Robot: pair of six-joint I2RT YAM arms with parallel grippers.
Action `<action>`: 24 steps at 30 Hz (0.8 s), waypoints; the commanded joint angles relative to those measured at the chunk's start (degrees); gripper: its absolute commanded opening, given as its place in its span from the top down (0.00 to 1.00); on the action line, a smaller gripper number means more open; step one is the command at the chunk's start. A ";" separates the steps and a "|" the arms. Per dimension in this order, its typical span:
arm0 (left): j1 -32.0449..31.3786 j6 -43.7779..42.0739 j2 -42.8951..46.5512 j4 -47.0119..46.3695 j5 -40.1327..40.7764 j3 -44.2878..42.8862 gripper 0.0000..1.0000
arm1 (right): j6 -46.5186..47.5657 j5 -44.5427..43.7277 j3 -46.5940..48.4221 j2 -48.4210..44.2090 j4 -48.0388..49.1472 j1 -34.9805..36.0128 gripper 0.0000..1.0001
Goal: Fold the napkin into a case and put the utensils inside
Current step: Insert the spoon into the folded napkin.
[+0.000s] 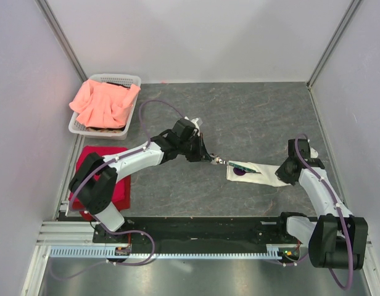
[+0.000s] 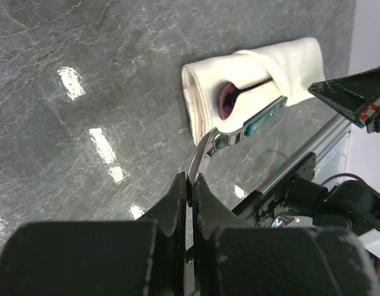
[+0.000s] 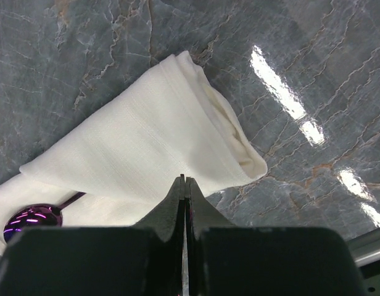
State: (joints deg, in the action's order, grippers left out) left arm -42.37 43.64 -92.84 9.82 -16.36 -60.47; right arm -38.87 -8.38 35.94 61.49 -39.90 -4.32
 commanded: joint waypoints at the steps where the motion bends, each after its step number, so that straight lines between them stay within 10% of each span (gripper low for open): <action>1: -0.87 -3.65 -1.90 1.34 1.77 -4.57 0.98 | -1.03 0.47 -1.58 0.91 2.72 -0.43 1.00; 24: -1.93 -1.90 -10.34 3.97 4.32 -11.60 0.98 | -1.12 0.12 -2.98 2.49 4.48 -0.69 1.00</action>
State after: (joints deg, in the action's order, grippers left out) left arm -43.70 41.89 -102.37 14.46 -13.54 -69.12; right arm -39.42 -7.88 33.23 63.83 -36.60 -4.73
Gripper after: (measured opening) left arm 0.044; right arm 0.007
